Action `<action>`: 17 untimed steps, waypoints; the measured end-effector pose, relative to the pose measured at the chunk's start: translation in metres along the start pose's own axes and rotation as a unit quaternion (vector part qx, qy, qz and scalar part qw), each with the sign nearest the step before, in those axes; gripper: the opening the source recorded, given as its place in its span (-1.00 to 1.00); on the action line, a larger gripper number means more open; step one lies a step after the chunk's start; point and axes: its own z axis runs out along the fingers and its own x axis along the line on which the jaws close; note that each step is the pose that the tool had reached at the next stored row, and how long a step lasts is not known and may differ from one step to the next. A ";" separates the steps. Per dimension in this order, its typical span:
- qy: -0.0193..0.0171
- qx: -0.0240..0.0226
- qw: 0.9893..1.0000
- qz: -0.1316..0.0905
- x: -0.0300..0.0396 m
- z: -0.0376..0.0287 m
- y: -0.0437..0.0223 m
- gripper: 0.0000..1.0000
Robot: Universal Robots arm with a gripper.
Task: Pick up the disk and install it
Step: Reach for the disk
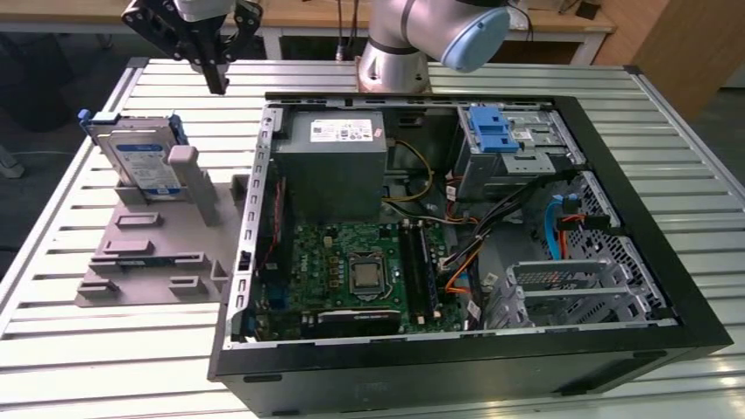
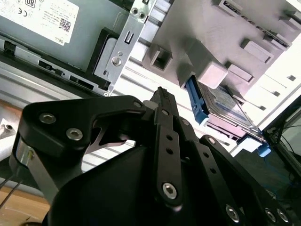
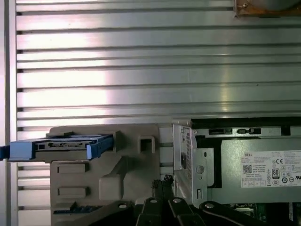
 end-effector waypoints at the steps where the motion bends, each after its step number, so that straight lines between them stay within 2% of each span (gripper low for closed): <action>1: 0.000 0.000 1.000 -0.004 0.0008 0.0003 0.0002 -0.79; 4: 0.000 0.001 1.000 -0.010 0.0044 0.0009 0.0017 -0.79; 9: 0.001 0.001 1.000 -0.012 0.0164 0.0016 0.0066 -0.79; 15: 0.002 0.003 0.999 -0.033 0.0205 0.0028 0.0074 -0.79; 17: 0.002 0.003 0.999 -0.036 0.0245 0.0032 0.0081 -0.79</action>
